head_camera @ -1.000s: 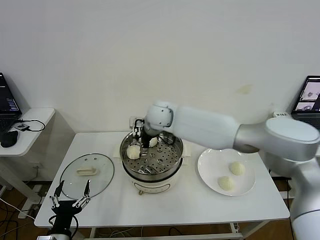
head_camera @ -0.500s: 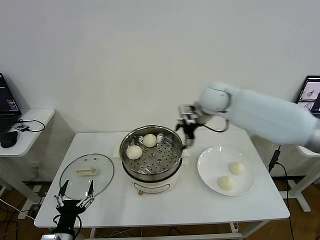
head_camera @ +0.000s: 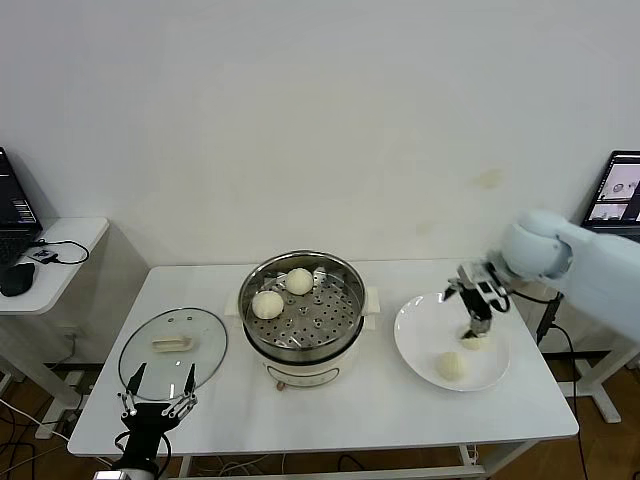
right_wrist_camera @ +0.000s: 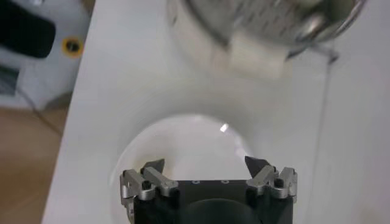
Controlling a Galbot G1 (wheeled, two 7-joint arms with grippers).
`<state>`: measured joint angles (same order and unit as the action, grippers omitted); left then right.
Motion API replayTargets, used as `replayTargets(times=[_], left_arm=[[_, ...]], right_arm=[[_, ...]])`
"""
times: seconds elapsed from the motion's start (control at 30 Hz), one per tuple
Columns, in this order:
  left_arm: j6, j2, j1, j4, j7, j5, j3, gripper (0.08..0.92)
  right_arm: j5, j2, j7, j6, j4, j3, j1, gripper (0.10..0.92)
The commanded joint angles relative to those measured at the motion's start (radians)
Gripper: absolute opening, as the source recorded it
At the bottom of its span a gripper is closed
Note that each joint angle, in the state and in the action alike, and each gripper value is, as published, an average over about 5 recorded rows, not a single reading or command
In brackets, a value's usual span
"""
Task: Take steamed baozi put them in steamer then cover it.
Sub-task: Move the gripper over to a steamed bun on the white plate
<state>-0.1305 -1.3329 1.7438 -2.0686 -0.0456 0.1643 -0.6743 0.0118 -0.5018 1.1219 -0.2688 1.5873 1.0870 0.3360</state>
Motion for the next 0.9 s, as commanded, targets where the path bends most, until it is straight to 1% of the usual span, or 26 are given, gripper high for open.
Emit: replayTargets(times=[0.03,0.37,0.67,0.9], left_arm=[[0.005,-0.001,0.004,-0.007,0.000,-0.007,-0.008,0.823],[0.002,-0.005,0.015,0.001,0.000,-0.002,-0.036,0.823],[-0.001,-0.005,0.015,0.007,0.000,0.000,-0.041,0.823],[-0.002,-0.004,0.015,0.009,0.000,0.002,-0.043,0.823]], right_arm=[[-0.173,0.085,-0.013,0.046,-0.022,-0.186,-0.335,0.823],[-0.177,-0.019,-0.065,0.021,-0.113,-0.275,-0.460,0.823],[-0.166,-0.096,-0.104,-0.002,-0.151,-0.297,-0.474,0.823],[-0.165,-0.115,-0.105,-0.019,-0.162,-0.297,-0.474,0.807]])
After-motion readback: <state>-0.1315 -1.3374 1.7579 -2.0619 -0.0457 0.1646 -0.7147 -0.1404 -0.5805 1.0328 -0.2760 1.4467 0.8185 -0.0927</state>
